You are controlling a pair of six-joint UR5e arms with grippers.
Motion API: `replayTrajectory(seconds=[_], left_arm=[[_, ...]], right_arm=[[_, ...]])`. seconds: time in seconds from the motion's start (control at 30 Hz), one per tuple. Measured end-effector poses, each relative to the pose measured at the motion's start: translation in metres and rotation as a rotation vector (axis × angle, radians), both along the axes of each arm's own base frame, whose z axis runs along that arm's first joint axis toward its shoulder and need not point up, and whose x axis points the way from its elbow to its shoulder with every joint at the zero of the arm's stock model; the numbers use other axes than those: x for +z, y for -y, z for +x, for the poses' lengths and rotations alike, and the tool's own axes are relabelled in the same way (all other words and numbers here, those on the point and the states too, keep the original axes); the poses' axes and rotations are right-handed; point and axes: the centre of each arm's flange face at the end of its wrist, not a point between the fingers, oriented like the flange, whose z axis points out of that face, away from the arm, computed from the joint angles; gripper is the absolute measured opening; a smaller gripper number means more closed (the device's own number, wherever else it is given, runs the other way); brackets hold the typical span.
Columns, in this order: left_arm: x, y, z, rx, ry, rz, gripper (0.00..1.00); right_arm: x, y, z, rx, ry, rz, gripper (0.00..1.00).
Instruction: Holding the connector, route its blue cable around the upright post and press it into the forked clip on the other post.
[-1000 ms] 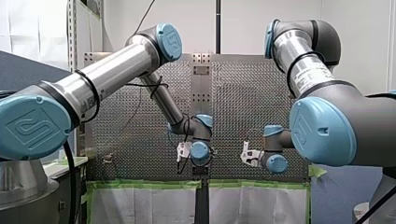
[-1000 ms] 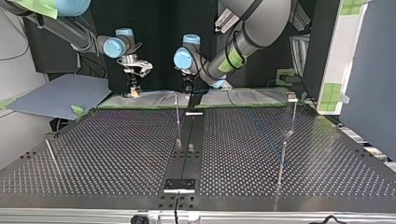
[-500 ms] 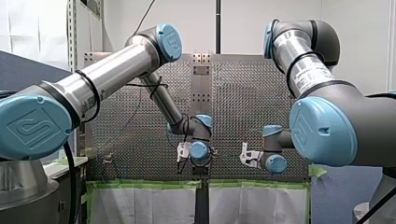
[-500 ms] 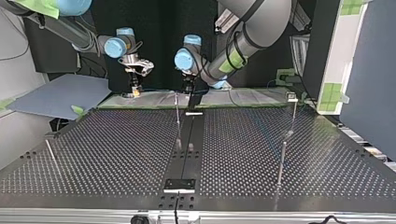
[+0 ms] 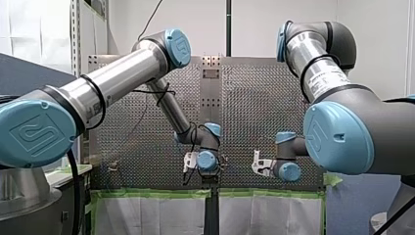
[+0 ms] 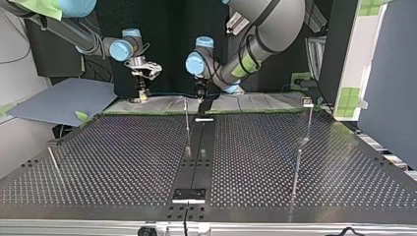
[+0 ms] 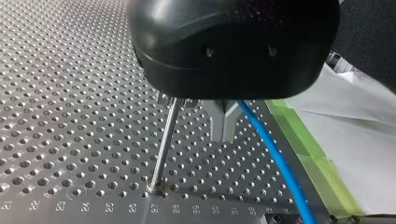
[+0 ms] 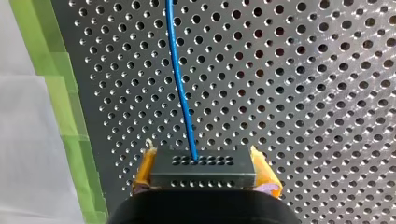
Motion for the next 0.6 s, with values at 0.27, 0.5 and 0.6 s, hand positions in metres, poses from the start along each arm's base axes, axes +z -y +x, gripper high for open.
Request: replayTrajectory(seconds=[0.27,0.5,0.6], left_arm=[[-0.001,-0.003,0.005,-0.010,-0.006,-0.004,0.01],[0.000,-0.007,0.011,-0.017,-0.008,-0.014,0.01],[-0.001,-0.007,0.016,-0.019,-0.011,-0.020,0.01]], right_arm=[[-0.012,-0.002,-0.003,-0.004,-0.005,0.016,0.00],[-0.011,0.004,-0.002,-0.005,-0.003,0.011,0.00],[-0.009,0.009,0.000,-0.005,-0.002,0.008,0.00]])
